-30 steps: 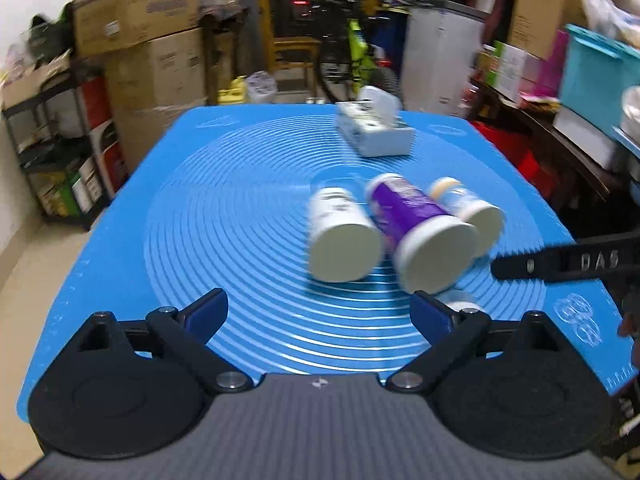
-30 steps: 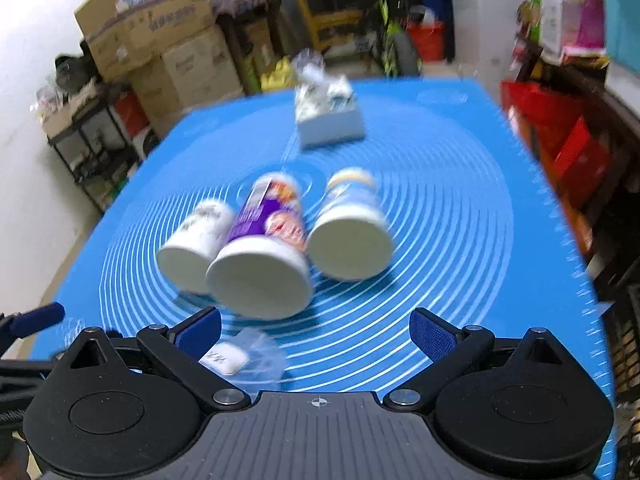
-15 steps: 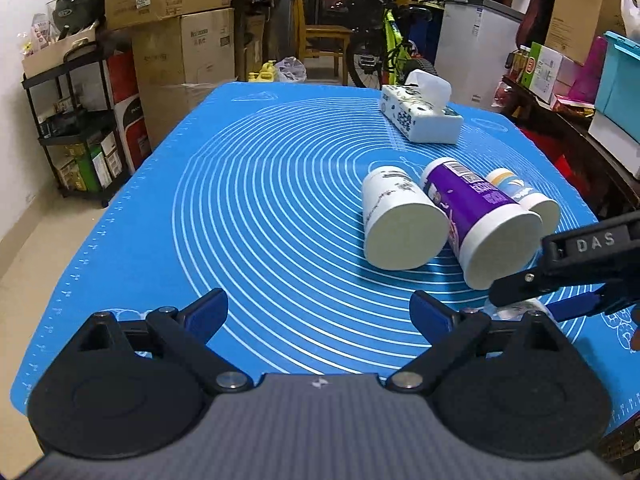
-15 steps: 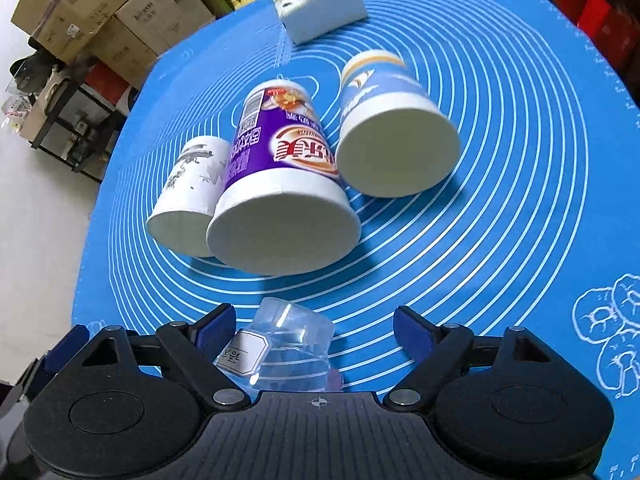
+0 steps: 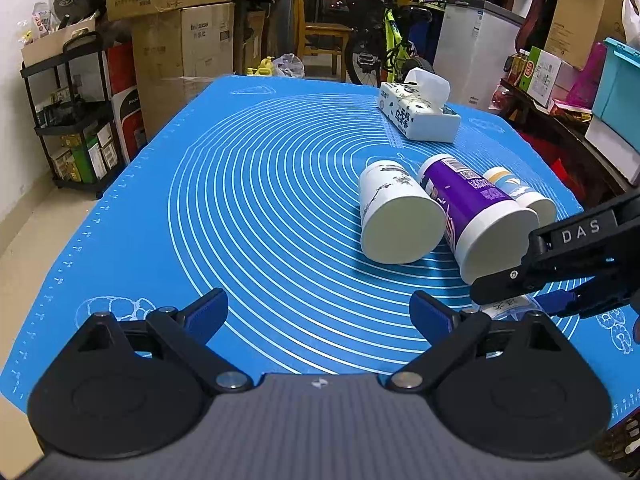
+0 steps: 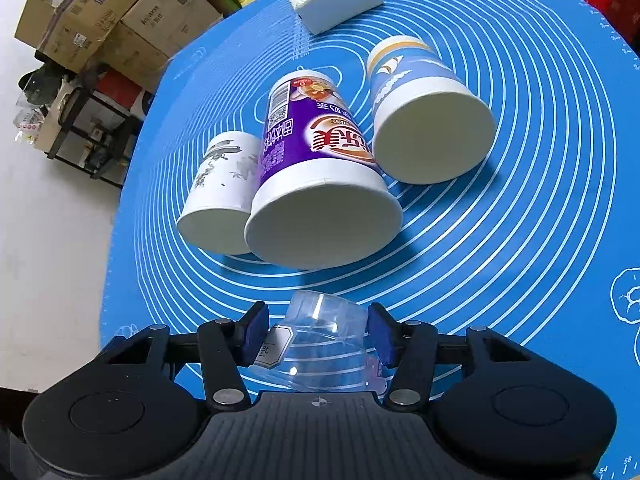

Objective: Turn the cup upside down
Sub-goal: 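Grasp the clear cup with the right tool while the left tool releases it, then rotate the clear cup upside down and set it on the mat with the right tool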

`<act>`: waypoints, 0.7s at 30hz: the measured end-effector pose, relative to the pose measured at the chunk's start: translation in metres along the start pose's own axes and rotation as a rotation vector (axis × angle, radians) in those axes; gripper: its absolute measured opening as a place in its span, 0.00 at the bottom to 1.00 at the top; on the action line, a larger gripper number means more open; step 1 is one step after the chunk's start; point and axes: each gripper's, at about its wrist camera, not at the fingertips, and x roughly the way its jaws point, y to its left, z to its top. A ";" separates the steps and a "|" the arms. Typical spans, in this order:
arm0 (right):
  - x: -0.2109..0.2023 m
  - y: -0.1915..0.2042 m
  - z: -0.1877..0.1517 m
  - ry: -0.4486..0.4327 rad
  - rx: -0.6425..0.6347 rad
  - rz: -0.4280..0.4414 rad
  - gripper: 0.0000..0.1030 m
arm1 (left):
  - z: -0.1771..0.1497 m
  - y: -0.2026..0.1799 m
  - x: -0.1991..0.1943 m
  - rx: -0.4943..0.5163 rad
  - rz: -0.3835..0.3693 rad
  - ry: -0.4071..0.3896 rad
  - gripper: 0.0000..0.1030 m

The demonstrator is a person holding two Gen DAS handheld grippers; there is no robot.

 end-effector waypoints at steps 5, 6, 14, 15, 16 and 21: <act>-0.012 -0.004 -0.004 -0.067 -0.037 -0.028 0.56 | 0.000 -0.001 0.000 -0.005 -0.009 0.004 0.94; -0.017 -0.006 -0.006 -0.096 -0.043 -0.037 0.55 | -0.001 -0.002 0.000 -0.002 -0.009 0.002 0.94; -0.049 -0.033 -0.015 -0.370 -0.149 -0.233 0.55 | -0.003 -0.017 0.000 0.027 -0.031 -0.003 0.94; -0.050 -0.036 -0.018 -0.417 -0.178 -0.274 0.55 | -0.003 -0.019 0.001 0.031 -0.034 -0.005 0.94; -0.051 -0.039 -0.022 -0.462 -0.208 -0.309 0.55 | -0.003 -0.022 0.001 0.033 -0.038 -0.008 0.94; -0.042 -0.046 -0.044 -0.643 -0.427 -0.434 0.55 | -0.001 -0.040 0.001 0.042 -0.071 -0.032 0.94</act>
